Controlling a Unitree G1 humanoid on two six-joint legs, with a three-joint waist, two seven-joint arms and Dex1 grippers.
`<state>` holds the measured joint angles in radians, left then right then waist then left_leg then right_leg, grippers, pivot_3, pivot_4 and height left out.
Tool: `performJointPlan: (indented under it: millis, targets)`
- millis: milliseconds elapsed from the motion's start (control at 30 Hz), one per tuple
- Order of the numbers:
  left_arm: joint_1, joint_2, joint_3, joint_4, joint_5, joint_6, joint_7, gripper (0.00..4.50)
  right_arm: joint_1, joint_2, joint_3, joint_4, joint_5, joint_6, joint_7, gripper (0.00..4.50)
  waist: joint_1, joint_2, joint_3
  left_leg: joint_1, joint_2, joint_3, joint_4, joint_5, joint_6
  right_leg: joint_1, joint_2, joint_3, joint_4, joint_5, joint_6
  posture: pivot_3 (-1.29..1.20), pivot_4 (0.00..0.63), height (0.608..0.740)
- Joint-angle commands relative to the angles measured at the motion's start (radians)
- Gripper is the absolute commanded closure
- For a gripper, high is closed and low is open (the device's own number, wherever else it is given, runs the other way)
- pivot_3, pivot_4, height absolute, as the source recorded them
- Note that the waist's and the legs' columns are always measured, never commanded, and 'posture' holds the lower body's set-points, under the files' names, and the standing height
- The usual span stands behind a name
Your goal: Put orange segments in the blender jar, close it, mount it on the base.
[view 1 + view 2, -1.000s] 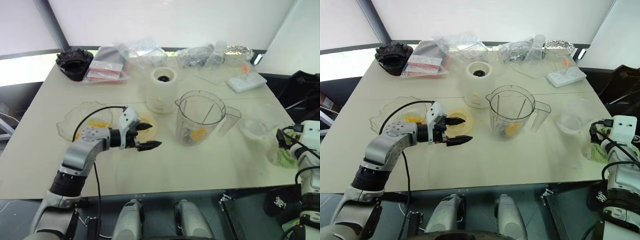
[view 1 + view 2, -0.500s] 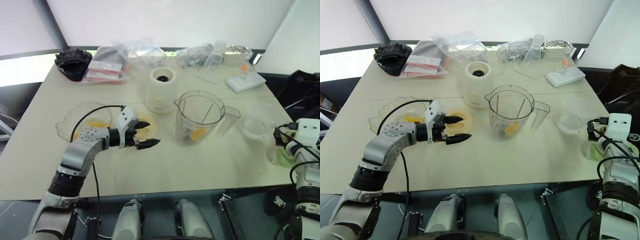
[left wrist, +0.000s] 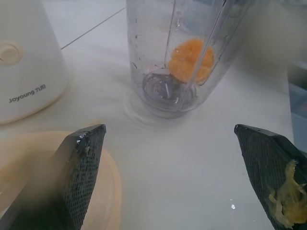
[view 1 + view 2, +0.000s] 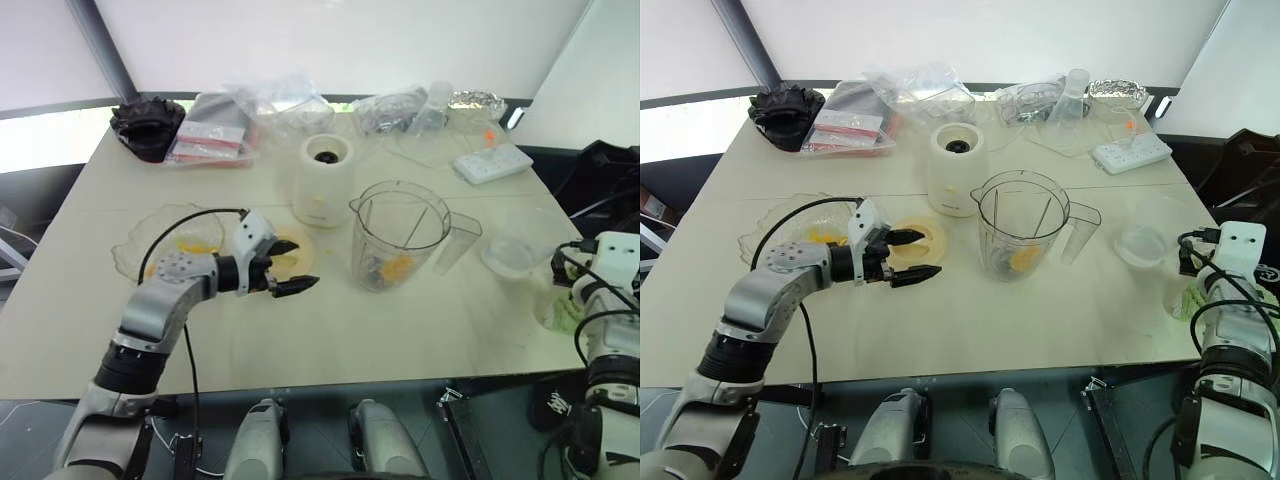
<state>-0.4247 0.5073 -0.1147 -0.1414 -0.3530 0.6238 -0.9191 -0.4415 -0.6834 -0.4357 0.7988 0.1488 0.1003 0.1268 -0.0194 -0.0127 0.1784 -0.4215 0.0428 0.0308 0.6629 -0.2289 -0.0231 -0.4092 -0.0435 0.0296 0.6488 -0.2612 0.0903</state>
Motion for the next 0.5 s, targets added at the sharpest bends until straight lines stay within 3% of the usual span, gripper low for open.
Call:
performJointPlan:
  millis: [33, 133, 167, 233, 333, 500]
  targets:
    - [-0.003, 0.009, -0.002, -0.039, -0.002, -0.019, 0.003, 0.02, -0.026, -0.026, -0.016, 0.02, 0.007, -0.032, -0.014, 0.0, 0.0, 0.0, 0.0, 0.0, 0.0, 0.0, 0.0, 0.0, 0.0, 0.0, 0.0, 0.0, 0.0, 0.0, 0.0, 0.0, 0.15, 0.74]
    - [-0.006, 0.012, -0.005, -0.036, 0.001, -0.024, 0.004, 0.02, -0.035, -0.026, -0.012, 0.034, 0.007, -0.042, -0.015, 0.0, 0.0, 0.0, 0.0, 0.0, 0.0, 0.0, 0.0, 0.0, 0.0, 0.0, 0.0, 0.0, 0.0, 0.0, 0.0, 0.0, 0.15, 0.74]
    - [-0.007, 0.012, -0.005, -0.035, 0.002, -0.026, 0.005, 0.01, -0.036, -0.025, -0.011, 0.036, 0.007, -0.051, -0.014, 0.26, 0.0, 0.0, 0.0, 0.0, 0.0, 0.0, 0.0, 0.0, 0.0, 0.0, 0.0, 0.0, -0.001, 0.0, 0.0, 0.0, 0.15, 0.74]
    - [-0.009, 0.015, -0.006, -0.032, 0.006, -0.031, 0.007, 0.0, -0.035, -0.021, -0.011, 0.036, 0.008, -0.061, -0.016, 0.93, 0.001, 0.0, 0.0, 0.0, 0.0, 0.0, 0.0, 0.0, 0.0, 0.0, 0.0, 0.0, -0.001, 0.0, 0.0, 0.0, 0.15, 0.74]
    - [-0.011, 0.019, -0.006, -0.031, 0.005, -0.032, 0.006, 0.0, -0.034, -0.014, -0.012, 0.035, 0.016, -0.055, -0.012, 2.38, 0.002, 0.0, 0.0, 0.0, 0.0, 0.0, 0.0, 0.0, 0.0, 0.0, 0.0, 0.0, -0.001, 0.0, 0.0, 0.0, 0.15, 0.74]
    - [-0.013, 0.022, -0.008, -0.028, 0.004, -0.036, 0.007, 0.0, -0.023, -0.004, -0.006, 0.025, 0.017, -0.059, -0.01, 2.38, 0.0, 0.0, 0.0, -0.001, 0.0, 0.0, -0.001, 0.0, 0.0, 0.0, 0.0, 0.0, -0.001, 0.0, 0.0, 0.0, 0.15, 0.74]
